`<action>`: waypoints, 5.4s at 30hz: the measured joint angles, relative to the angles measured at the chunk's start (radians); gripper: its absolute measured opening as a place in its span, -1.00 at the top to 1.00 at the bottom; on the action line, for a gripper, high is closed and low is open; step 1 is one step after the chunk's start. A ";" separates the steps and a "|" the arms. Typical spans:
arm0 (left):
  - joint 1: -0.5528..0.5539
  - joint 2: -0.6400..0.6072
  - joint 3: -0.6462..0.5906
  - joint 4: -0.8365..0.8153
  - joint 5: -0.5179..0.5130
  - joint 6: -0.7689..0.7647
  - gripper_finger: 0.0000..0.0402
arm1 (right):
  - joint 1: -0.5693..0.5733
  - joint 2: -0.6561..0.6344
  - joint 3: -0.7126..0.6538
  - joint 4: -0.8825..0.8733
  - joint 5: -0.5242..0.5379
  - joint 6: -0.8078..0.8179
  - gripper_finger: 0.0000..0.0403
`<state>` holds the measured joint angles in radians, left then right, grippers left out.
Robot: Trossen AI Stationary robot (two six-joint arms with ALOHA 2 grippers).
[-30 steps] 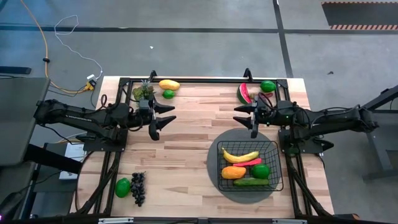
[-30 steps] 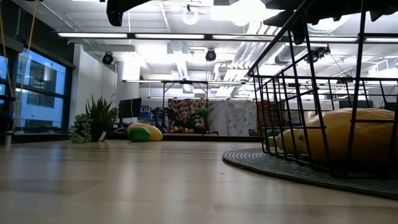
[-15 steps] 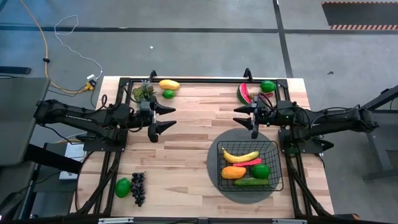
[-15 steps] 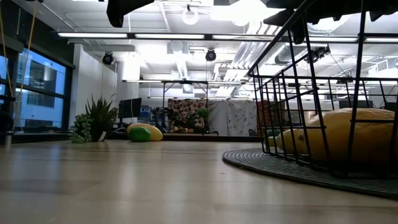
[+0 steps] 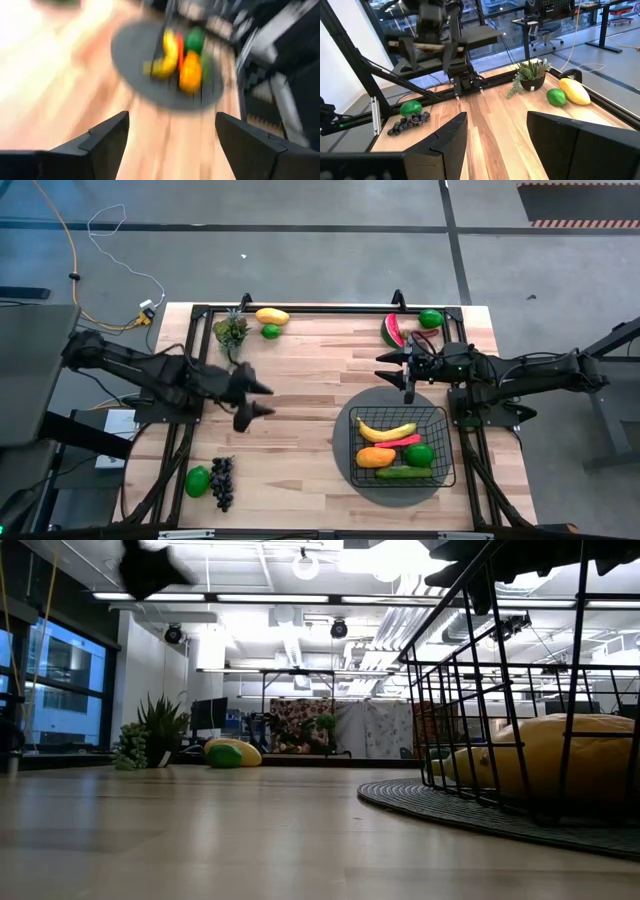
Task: Build produce basket
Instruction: Put the purple grapes into the black basket
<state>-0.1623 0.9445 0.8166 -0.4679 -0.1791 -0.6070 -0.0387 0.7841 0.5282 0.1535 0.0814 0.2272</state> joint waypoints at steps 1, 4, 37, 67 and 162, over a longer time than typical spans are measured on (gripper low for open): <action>-0.027 0.020 0.012 -0.072 0.015 -0.051 -0.42 | 0.000 0.000 0.000 0.000 0.000 0.000 0.06; -0.102 0.090 0.023 -0.235 0.085 -0.210 -0.42 | 0.000 0.000 0.000 0.000 0.000 0.000 0.06; -0.344 0.627 0.023 -0.379 0.302 -0.665 -0.20 | 0.000 0.000 0.001 -0.026 -0.011 0.019 0.06; -0.342 0.716 0.025 -0.367 0.324 -0.620 0.31 | 0.000 0.000 0.001 -0.028 -0.011 0.026 0.06; 0.126 0.245 0.108 0.648 -0.195 0.401 1.00 | 0.000 0.000 0.000 0.103 -0.011 0.034 0.06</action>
<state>-0.0368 1.1892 0.9245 0.1802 -0.3737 -0.2062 -0.0389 0.7845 0.5285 0.2565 0.0706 0.2611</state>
